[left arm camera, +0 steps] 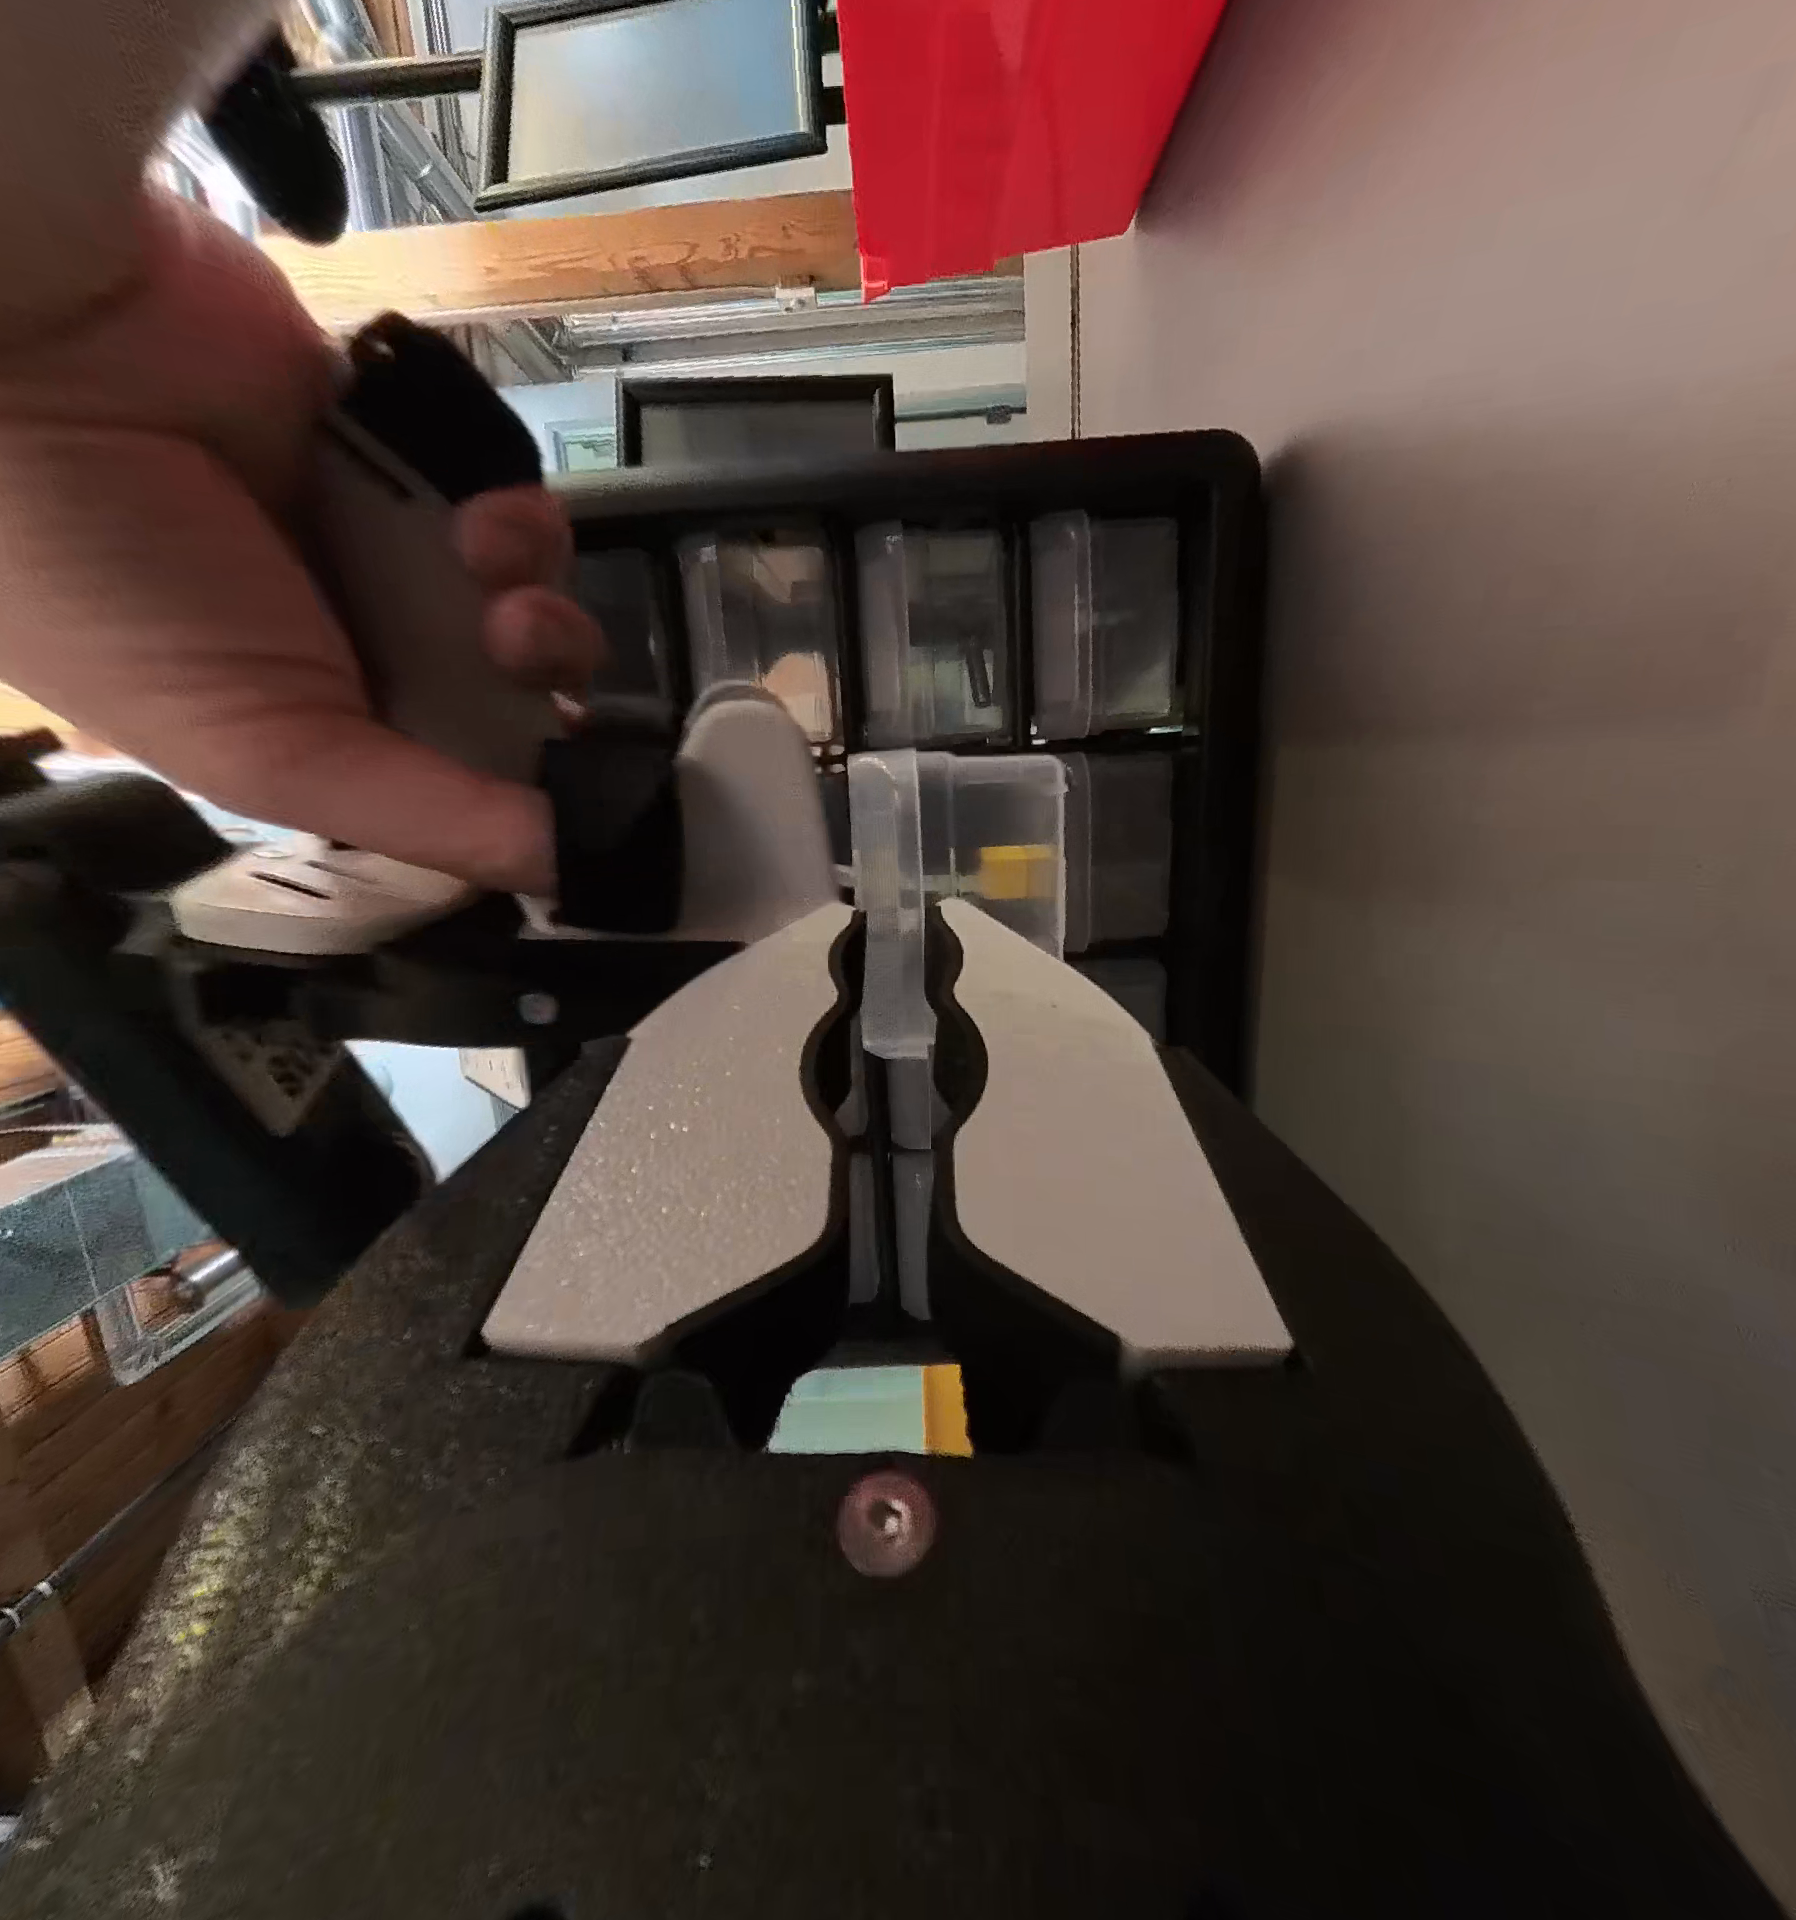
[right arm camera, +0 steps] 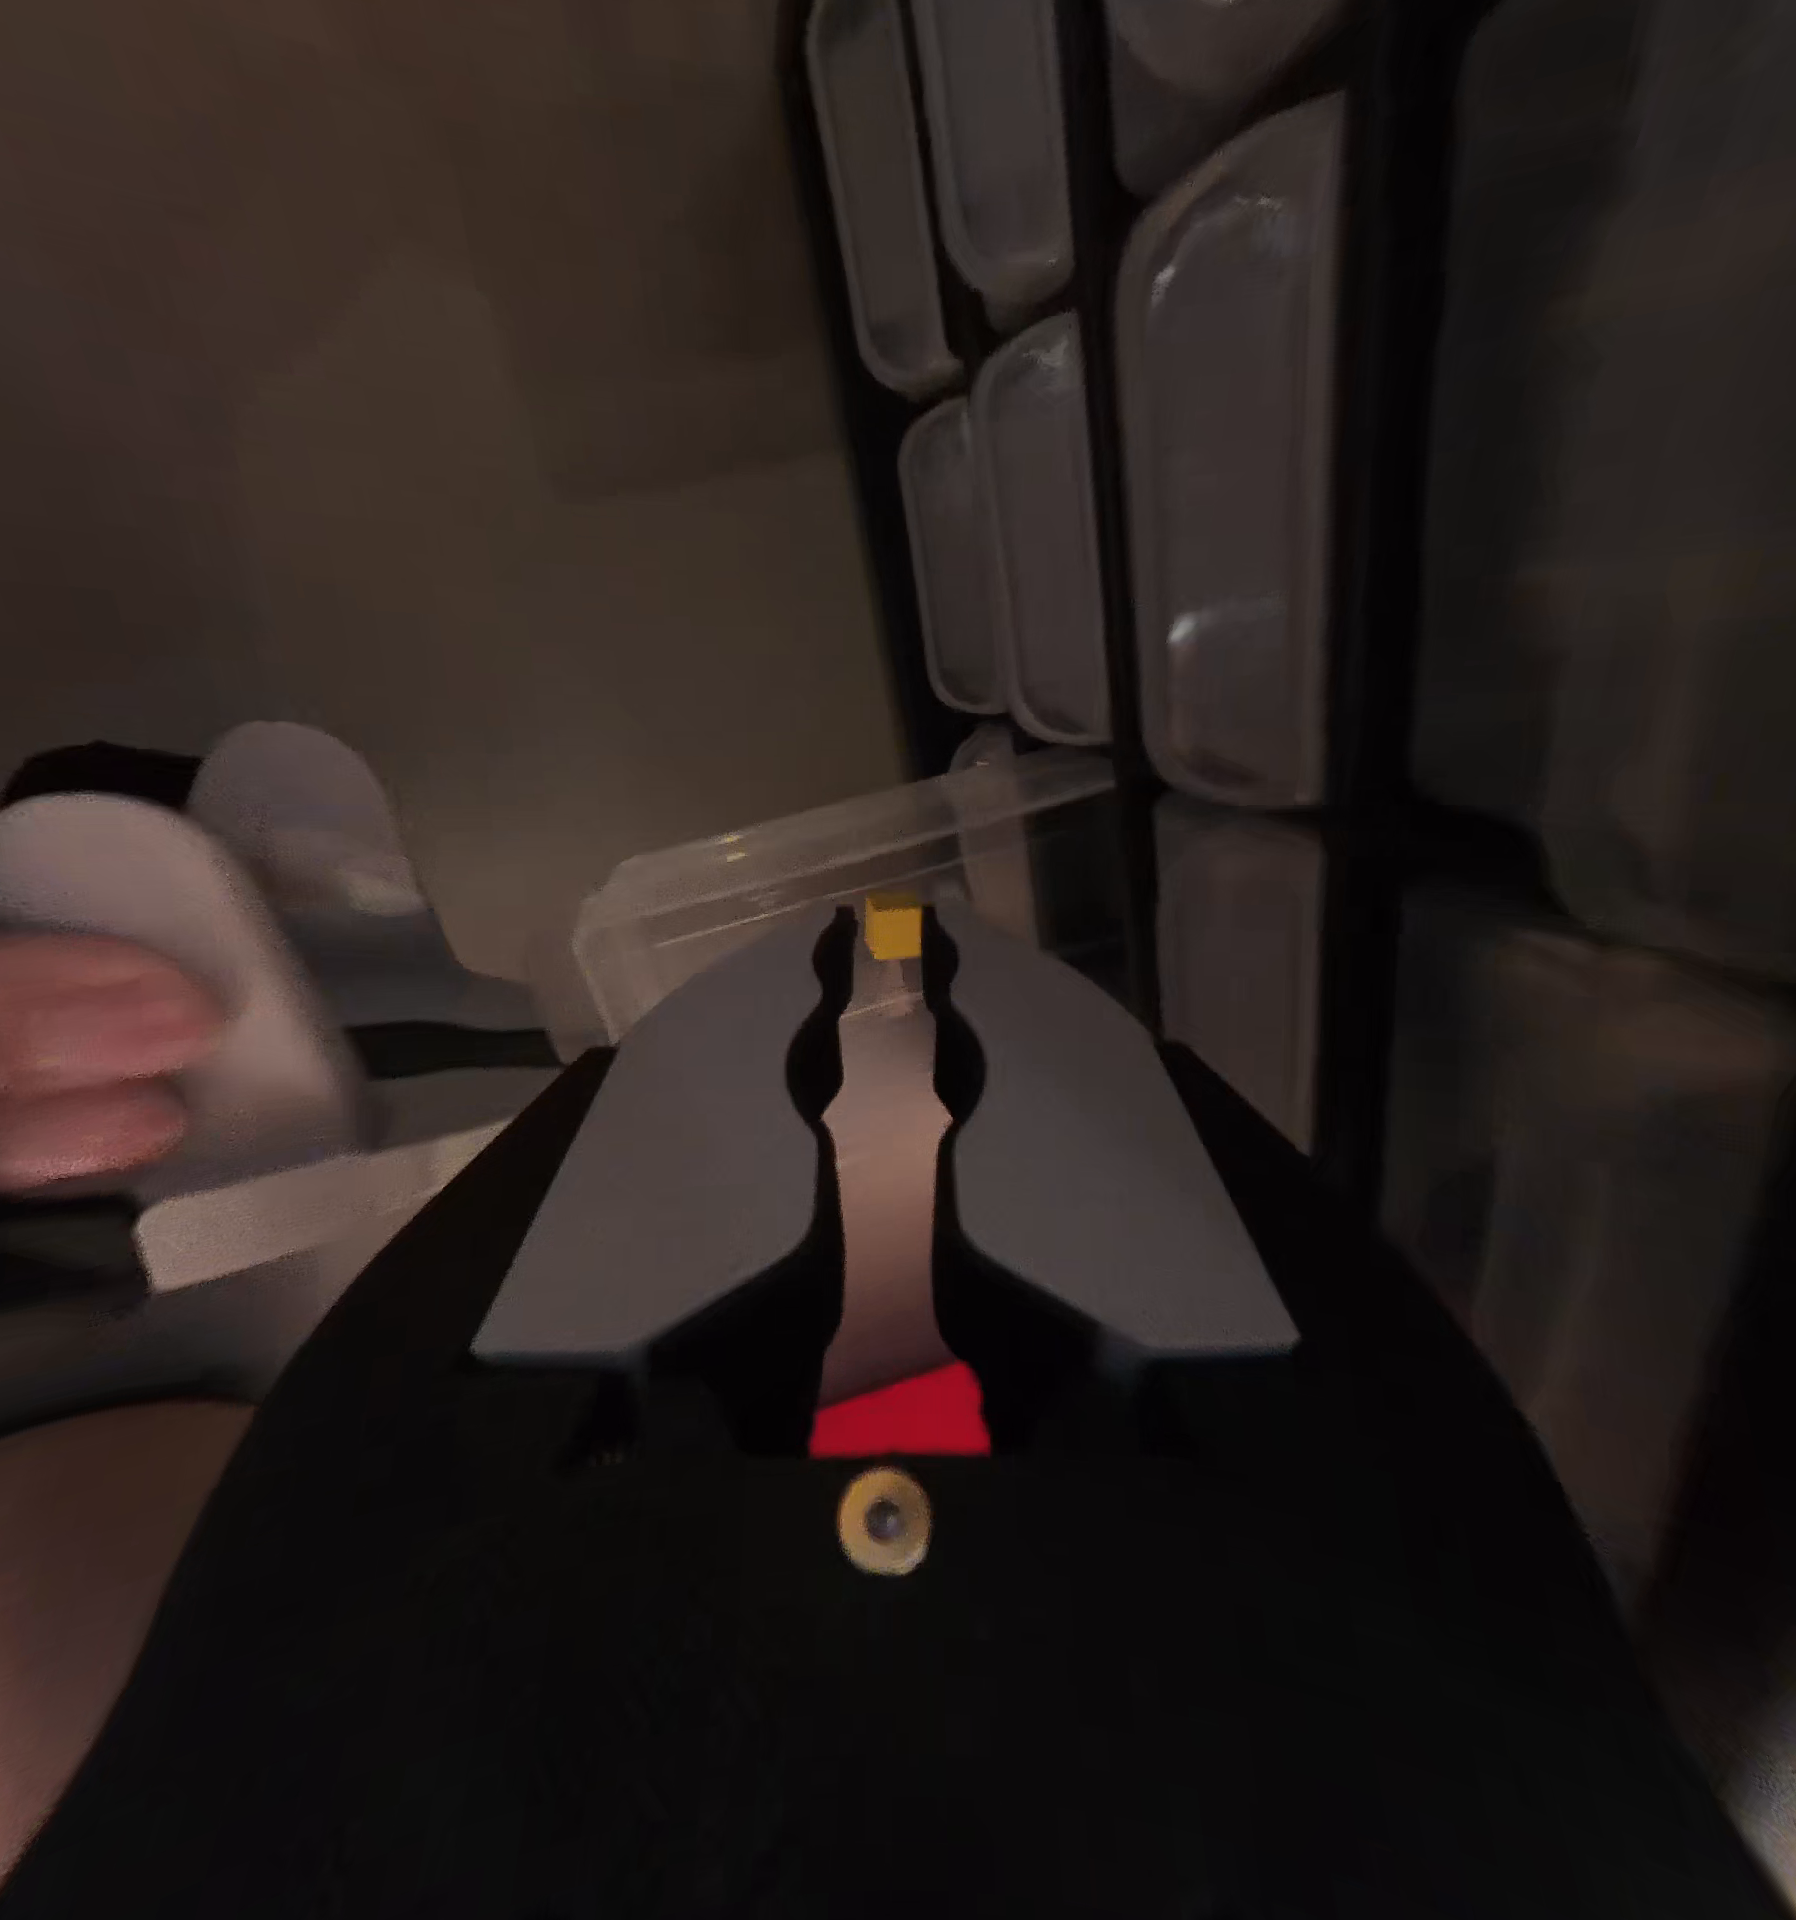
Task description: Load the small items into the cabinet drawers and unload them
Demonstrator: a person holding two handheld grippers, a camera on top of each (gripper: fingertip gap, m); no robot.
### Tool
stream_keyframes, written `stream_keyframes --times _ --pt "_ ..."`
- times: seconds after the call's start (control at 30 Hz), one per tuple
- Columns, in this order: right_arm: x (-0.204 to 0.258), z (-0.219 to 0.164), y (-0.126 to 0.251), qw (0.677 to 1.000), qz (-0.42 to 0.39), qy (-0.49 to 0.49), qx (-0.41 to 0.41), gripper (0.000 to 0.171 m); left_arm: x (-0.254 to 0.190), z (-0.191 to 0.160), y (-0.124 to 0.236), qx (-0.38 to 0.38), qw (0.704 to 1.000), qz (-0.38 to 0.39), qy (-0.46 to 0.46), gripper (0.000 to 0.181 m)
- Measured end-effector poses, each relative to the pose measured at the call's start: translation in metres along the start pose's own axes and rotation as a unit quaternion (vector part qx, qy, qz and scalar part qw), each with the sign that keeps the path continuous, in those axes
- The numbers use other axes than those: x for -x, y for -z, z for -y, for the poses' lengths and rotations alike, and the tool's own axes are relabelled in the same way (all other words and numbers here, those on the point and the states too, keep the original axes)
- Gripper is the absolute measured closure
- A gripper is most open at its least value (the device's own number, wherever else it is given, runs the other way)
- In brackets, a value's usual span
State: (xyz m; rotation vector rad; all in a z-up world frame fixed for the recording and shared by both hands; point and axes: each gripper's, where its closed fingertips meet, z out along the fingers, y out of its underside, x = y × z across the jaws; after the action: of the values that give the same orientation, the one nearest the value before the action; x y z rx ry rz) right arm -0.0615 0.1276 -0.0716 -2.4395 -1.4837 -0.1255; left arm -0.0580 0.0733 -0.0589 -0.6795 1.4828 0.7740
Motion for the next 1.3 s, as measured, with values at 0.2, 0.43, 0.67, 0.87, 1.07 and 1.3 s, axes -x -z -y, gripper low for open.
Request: stream_keyframes --times 0.2,0.43,0.67,0.87,1.07,1.3 --pt "0.0 -0.009 -0.013 0.998 -0.014 0.002 0.063 0.158 -0.003 0.002 0.002 -0.002 1.0 -0.012 -0.003 0.171" --pt "0.001 -0.015 -0.018 0.993 -0.025 -0.011 0.111 0.158 -0.007 0.003 0.004 0.004 1.0 -0.018 -0.023 0.17" --pt "0.001 -0.016 -0.018 0.992 -0.028 -0.006 0.122 0.158 -0.008 0.004 0.004 0.003 1.0 -0.02 -0.022 0.17" --pt "0.001 -0.012 -0.01 0.995 -0.03 0.017 0.091 0.159 -0.005 0.004 0.003 0.002 1.0 -0.019 -0.015 0.17" --pt "0.01 -0.005 0.024 0.998 -0.014 0.051 -0.018 0.159 -0.006 0.001 0.0 0.005 1.0 -0.015 -0.021 0.17" --pt "-0.008 -0.088 0.091 0.99 -0.08 -0.079 -0.09 0.159 -0.002 -0.015 -0.021 0.027 0.999 -0.013 -0.015 0.171"
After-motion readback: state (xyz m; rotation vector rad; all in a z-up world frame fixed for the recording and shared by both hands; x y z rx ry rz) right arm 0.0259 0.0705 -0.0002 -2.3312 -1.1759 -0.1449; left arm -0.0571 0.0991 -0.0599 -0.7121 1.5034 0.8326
